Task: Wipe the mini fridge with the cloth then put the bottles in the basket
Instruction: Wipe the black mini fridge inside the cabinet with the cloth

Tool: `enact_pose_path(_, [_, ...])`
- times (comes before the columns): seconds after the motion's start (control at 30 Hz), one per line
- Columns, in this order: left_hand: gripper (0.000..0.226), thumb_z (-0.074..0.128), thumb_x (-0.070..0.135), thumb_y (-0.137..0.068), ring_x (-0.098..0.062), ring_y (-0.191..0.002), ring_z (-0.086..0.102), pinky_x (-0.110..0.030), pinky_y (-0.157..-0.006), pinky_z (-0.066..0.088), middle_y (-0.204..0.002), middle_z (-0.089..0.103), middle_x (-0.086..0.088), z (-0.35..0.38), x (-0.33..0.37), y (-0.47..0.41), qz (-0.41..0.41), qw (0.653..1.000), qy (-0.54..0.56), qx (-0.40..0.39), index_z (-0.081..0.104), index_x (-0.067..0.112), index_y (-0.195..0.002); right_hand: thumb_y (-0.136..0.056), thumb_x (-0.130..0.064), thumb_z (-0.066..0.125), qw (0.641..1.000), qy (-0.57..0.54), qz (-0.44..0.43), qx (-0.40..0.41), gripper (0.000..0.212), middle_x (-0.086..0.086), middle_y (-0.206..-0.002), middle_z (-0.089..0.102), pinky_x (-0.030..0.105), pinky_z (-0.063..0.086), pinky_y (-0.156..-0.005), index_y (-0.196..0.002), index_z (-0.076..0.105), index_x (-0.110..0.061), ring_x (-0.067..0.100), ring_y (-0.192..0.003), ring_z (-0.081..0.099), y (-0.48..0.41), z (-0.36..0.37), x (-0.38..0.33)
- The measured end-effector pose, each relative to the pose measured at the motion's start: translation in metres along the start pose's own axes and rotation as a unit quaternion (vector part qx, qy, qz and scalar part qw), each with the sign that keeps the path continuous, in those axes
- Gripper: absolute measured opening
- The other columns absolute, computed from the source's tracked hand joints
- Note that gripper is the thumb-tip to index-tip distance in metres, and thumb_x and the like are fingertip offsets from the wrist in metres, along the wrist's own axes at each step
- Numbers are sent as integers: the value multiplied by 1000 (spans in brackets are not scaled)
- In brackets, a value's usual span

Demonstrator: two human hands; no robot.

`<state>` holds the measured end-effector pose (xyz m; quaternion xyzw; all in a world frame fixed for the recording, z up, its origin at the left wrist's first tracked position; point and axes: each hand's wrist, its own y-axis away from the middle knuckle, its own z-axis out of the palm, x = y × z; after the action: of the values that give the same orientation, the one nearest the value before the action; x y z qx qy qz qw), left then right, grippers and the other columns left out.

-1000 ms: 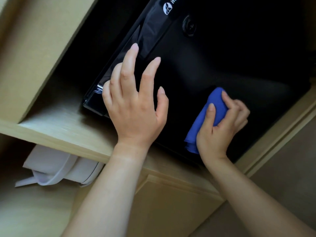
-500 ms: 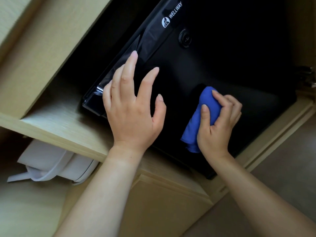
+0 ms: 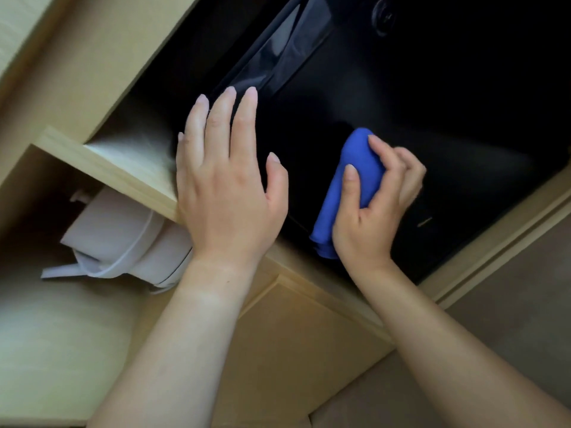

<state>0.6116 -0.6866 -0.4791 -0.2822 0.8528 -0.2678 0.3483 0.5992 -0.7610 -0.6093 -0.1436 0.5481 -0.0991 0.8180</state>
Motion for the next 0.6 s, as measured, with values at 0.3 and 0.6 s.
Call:
enact_pose_path(0.3, [62, 47, 28, -89, -31, -142, 23, -53, -113, 26, -150, 36, -6, 5, 1, 4, 17, 999, -36, 7, 32, 12, -146, -92, -29, 50, 997, 73, 20, 31, 33, 17, -119, 42, 22, 29, -95, -123, 42, -18, 25, -105, 39, 31, 2, 36])
enact_pose_path(0.6, [58, 53, 22, -85, -27, -142, 24, -48, -115, 4, -152, 33, -7, 30, 29, 6, 99, 995, 2, 16, 40, 15, -142, -92, -34, 45, 983, 48, 169, 48, 41, 0, -123, 34, 9, 24, -97, -127, 47, -12, 22, -113, 41, 44, -44, 75])
